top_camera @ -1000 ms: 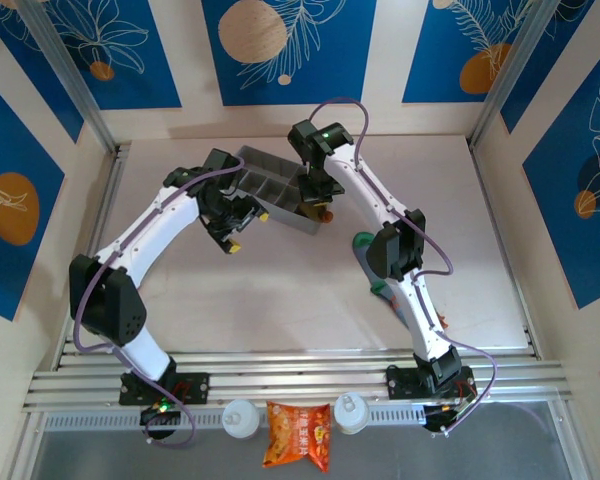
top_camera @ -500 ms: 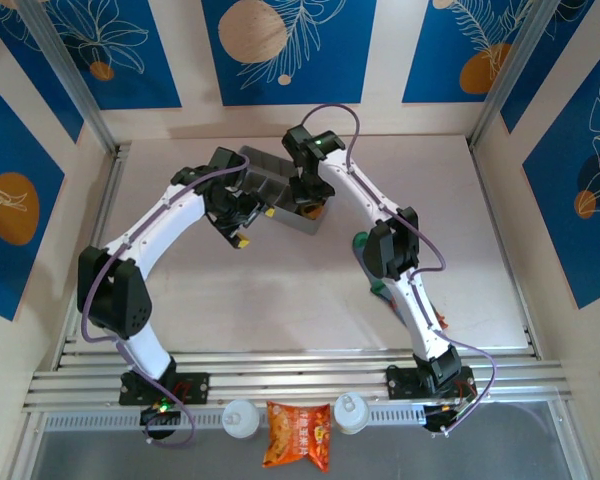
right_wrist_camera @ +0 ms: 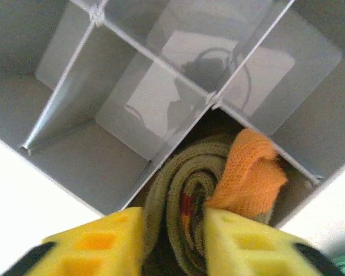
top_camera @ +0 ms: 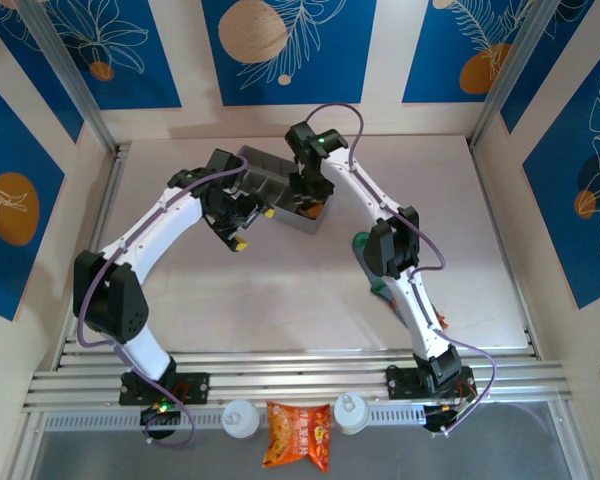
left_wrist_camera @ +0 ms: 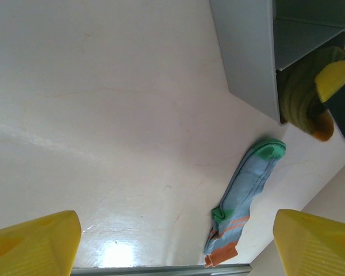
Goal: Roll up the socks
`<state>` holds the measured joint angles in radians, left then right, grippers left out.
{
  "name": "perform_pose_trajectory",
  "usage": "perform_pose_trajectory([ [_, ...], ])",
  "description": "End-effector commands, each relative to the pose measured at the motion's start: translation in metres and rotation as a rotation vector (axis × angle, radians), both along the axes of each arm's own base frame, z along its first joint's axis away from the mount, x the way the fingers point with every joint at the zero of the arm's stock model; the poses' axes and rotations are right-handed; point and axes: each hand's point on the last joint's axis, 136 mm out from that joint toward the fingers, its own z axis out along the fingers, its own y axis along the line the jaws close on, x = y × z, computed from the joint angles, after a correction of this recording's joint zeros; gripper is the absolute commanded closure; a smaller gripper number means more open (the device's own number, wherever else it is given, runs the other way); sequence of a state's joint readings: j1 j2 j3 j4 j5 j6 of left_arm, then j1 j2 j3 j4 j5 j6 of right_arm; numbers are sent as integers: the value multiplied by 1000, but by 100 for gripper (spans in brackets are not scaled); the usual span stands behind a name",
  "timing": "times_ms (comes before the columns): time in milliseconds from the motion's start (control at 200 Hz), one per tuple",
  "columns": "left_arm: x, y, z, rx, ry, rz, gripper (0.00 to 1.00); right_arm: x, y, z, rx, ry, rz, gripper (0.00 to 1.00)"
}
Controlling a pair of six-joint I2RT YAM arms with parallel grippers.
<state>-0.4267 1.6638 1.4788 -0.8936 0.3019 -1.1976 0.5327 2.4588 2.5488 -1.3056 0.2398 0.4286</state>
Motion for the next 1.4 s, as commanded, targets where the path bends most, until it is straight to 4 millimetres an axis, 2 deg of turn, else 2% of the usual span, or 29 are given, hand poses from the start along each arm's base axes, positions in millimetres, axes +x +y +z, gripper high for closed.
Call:
perform_pose_trajectory([
  [0, -6, 5, 4, 15, -20, -4, 13, 8, -20, 49, 49, -83, -74, 54],
  [60, -8, 6, 4, 17, -20, -5, 13, 6, -28, 65, 80, -101, -104, 52],
  [120, -10, 7, 3, 18, -17, -3, 12, 0, -36, 72, 100, -89, -145, 51],
  [215, -12, 8, 1, 18, -14, -2, 13, -17, -48, 68, 128, -8, -255, 52],
  [295, -14, 8, 1, 14, -12, -1, 13, -31, -50, 65, 171, 61, -373, 52],
  [345, -15, 8, 1, 11, -12, 0, 13, -38, -49, 63, 204, 91, -453, 52],
  [430, -17, 7, -2, 4, -6, 1, 14, -44, -35, 56, 325, 155, -562, 52],
  [530, -19, 8, -4, 4, -1, 3, 14, -47, -21, 39, 402, 222, -636, 57],
  [755, -24, 11, -4, 4, -2, 2, 14, -38, -5, 22, 398, 262, -630, 67],
  [940, -26, 14, -4, 2, -3, 6, 15, -40, -13, 6, 349, 279, -651, 79],
  [1135, -24, 16, -2, -1, -7, 8, 15, -41, -29, -4, 292, 261, -657, 100],
  [1396, -24, 16, -2, -5, -5, 8, 16, -31, -46, -15, 214, 231, -587, 100],
])
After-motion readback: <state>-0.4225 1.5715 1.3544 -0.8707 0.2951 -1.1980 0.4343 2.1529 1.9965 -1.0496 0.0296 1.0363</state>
